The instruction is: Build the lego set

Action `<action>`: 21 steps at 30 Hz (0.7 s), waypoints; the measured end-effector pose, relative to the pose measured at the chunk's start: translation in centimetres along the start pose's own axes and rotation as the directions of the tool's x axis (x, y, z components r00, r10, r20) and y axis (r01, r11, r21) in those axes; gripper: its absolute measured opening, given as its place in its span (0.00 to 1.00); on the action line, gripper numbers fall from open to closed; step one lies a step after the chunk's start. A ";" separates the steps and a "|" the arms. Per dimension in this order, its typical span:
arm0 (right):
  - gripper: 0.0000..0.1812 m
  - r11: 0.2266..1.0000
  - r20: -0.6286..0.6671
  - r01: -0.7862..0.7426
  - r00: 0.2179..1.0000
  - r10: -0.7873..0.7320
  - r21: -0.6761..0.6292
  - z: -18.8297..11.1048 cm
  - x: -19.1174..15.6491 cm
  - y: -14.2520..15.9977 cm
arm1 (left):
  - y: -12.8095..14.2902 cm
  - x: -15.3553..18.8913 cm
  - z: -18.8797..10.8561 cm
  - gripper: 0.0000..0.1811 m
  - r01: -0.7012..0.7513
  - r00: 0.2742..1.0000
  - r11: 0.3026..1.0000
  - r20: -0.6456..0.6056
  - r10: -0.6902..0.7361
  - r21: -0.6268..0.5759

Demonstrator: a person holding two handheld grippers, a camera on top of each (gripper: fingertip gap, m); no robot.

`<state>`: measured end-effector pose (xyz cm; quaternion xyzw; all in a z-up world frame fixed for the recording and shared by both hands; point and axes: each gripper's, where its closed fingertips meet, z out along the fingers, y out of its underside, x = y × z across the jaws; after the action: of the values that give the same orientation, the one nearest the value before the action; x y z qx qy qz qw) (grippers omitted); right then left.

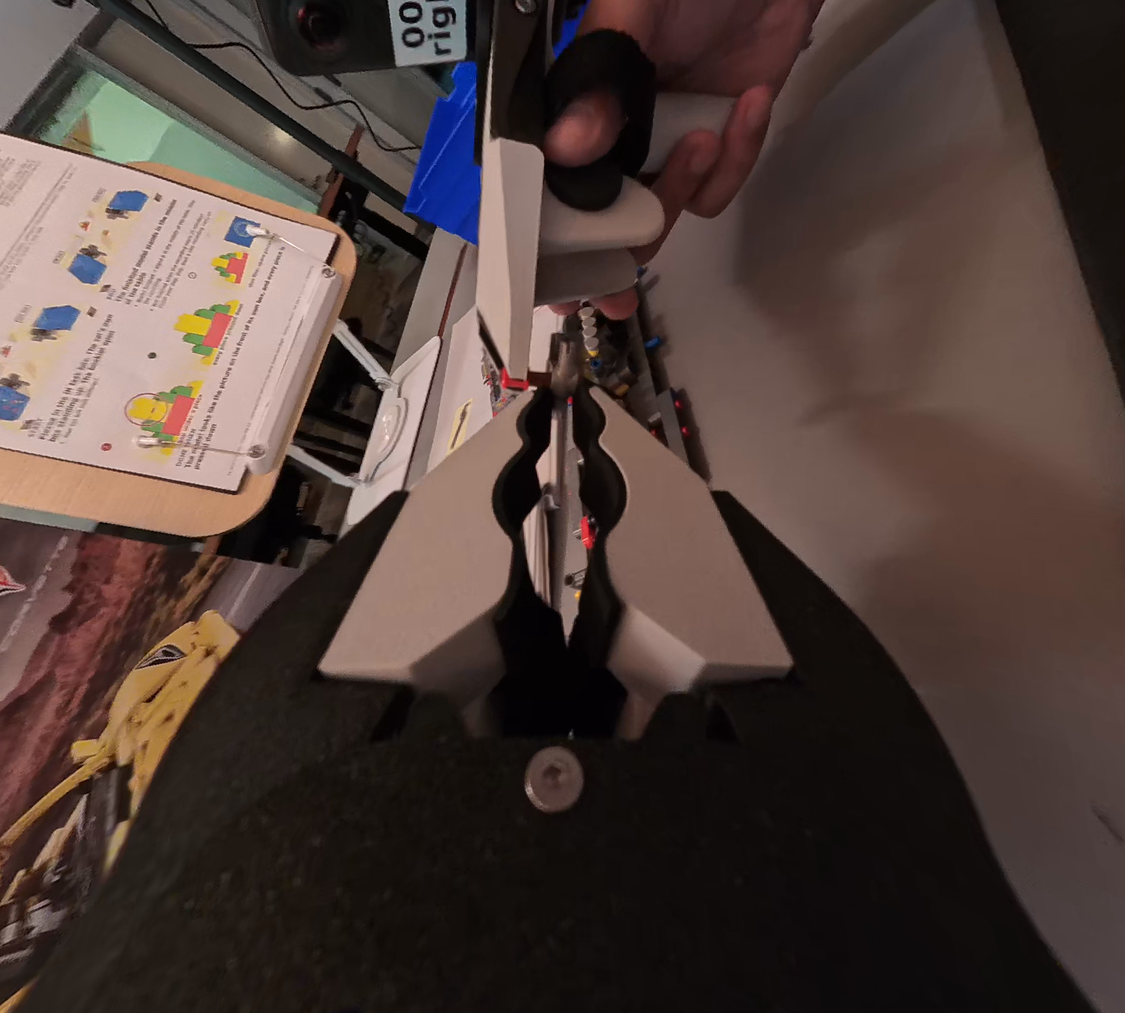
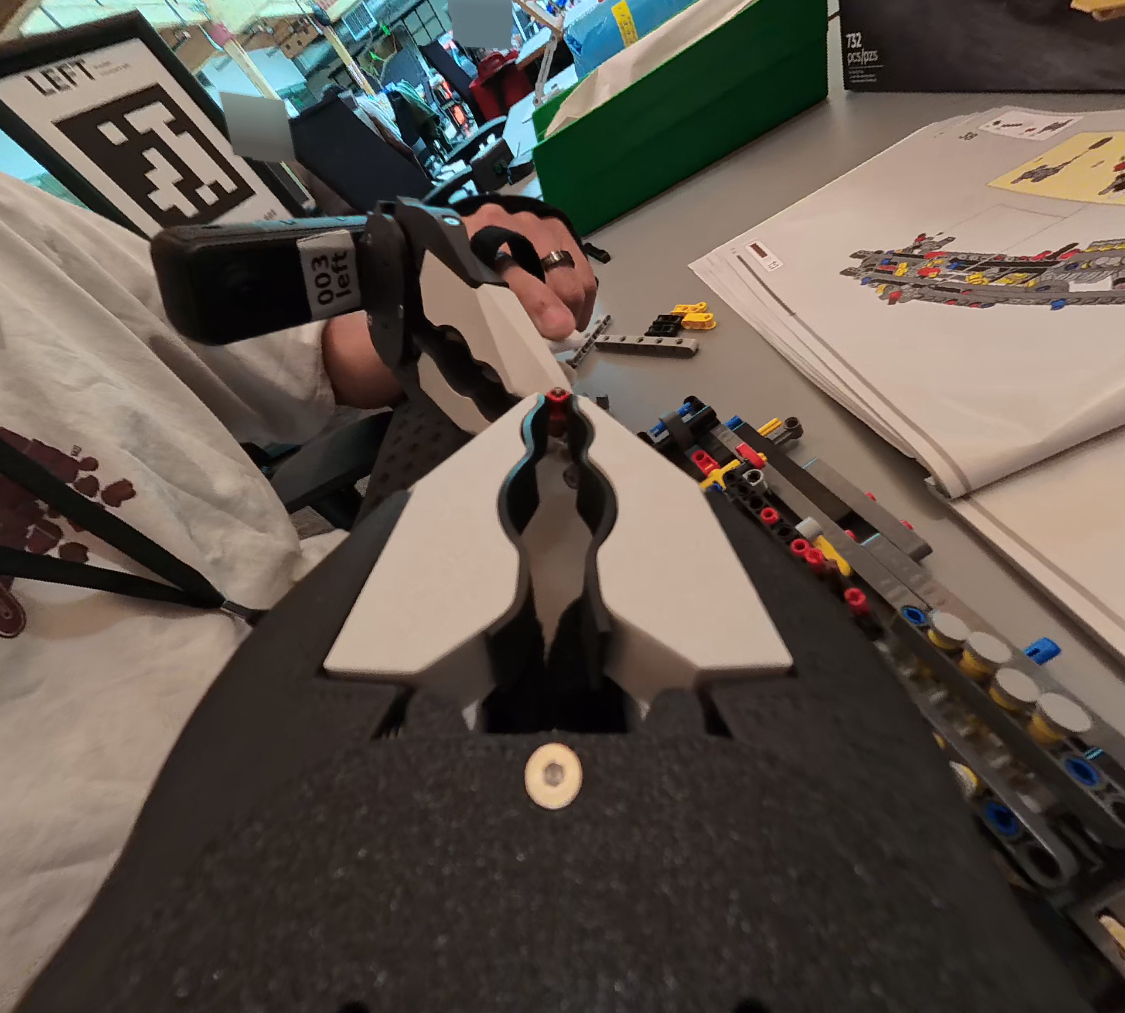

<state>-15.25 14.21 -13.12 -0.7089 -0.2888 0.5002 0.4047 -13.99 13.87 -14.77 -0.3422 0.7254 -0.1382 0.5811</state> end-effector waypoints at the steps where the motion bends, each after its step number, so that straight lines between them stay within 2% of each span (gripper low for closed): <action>1: 0.02 1.000 -0.001 0.006 1.000 -0.006 0.002 0.0 0.0 0.0 | 0.0 0.0 0.1 0.03 -0.013 1.000 1.000 0.013 0.013 -0.002; 11: 0.02 0.999 0.014 -0.025 1.000 0.024 0.022 -0.3 0.0 0.0 | -0.1 -0.4 0.1 0.03 0.007 1.000 1.000 0.030 -0.007 -0.010; 14: 0.02 0.994 0.024 -0.099 0.995 0.098 0.046 -0.2 0.4 -0.3 | 0.1 -0.6 0.1 0.03 0.070 0.997 0.998 0.010 -0.070 -0.007; 16: 0.02 0.978 0.086 -0.190 0.979 0.182 0.087 -0.3 0.2 -1.0 | -0.2 -1.0 -0.1 0.03 0.113 0.993 0.993 0.015 -0.113 0.026; 19: 0.02 0.951 0.162 -0.285 0.951 0.264 0.119 -0.4 0.0 -1.6 | 0.3 -1.2 -0.3 0.06 0.148 0.989 0.989 -0.002 -0.148 0.014; 21: 0.02 0.949 0.164 -0.295 0.947 0.275 0.111 -0.3 0.0 -1.4 | 0.5 -1.0 -0.2 0.07 0.157 0.988 0.988 -0.014 -0.156 0.007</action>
<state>-14.94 14.88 -11.84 -0.6758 -0.1777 0.6225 0.3524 -14.22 14.87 -14.25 -0.3948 0.6996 -0.1887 0.5649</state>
